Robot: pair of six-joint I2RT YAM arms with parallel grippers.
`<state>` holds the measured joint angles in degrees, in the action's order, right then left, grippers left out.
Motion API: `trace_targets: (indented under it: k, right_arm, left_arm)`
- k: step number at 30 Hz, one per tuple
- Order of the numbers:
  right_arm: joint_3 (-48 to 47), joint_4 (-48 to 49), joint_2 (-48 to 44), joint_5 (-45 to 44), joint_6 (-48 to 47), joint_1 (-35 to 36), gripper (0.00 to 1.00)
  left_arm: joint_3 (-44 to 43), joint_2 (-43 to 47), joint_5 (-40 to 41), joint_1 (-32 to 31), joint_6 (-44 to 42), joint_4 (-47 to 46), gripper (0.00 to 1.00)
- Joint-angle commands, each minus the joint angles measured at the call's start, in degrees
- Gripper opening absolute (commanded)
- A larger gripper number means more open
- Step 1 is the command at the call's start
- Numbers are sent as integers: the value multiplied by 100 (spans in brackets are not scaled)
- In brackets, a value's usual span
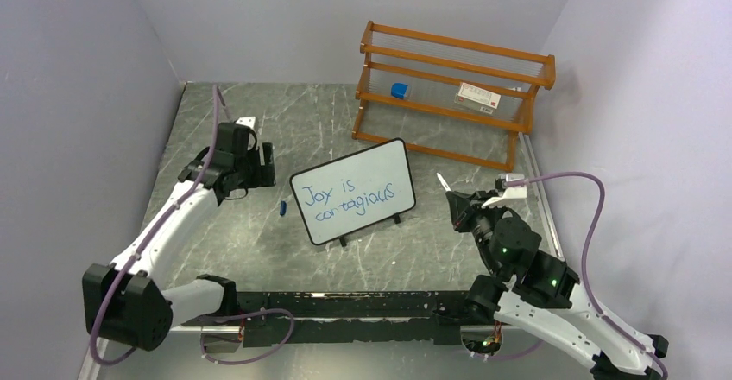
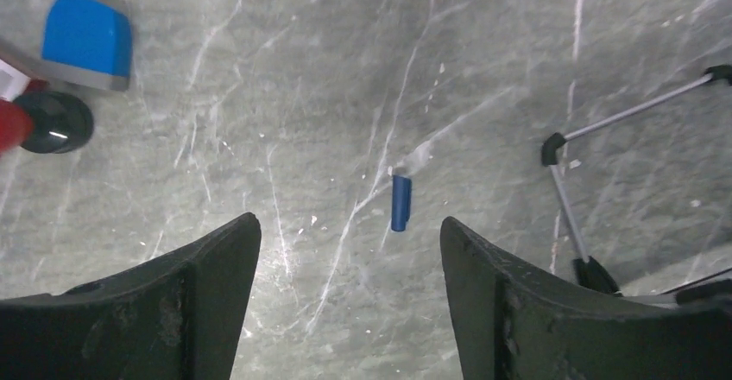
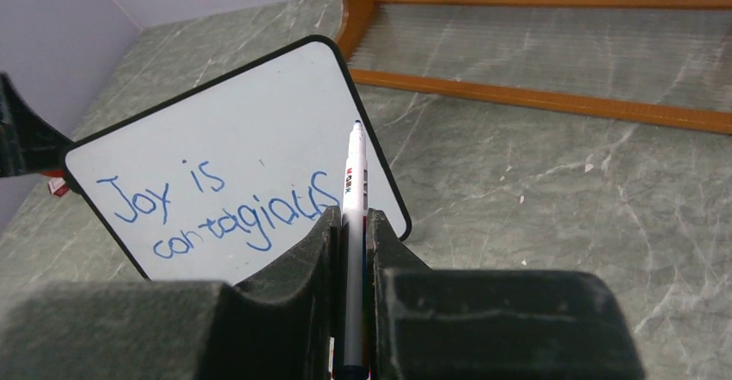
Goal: Write a sentence on the whiteboard
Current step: Close the whiteboard marker at the center of the board.
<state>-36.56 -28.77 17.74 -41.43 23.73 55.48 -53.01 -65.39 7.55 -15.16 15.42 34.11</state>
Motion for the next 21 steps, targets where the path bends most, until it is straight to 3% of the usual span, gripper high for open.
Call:
trace_targets:
  k: [1, 6, 13, 21]
  right_arm:
    - [-40, -8, -163, -65, -97, -21, 0]
    - [-64, 11, -120, -73, -131, -21, 0]
    - [-47, 33, -154, -92, -116, -17, 0]
    - [-46, 43, -120, -109, -140, -18, 0]
  left_arm:
    - [152, -453, -546, 179, -42, -97, 76]
    - [266, -1277, -1102, 180, -80, -260, 57]
    - [268, -2035, -1265, 180, -207, -446, 41]
    - [105, -2395, -1523, 171, -258, -519, 39]
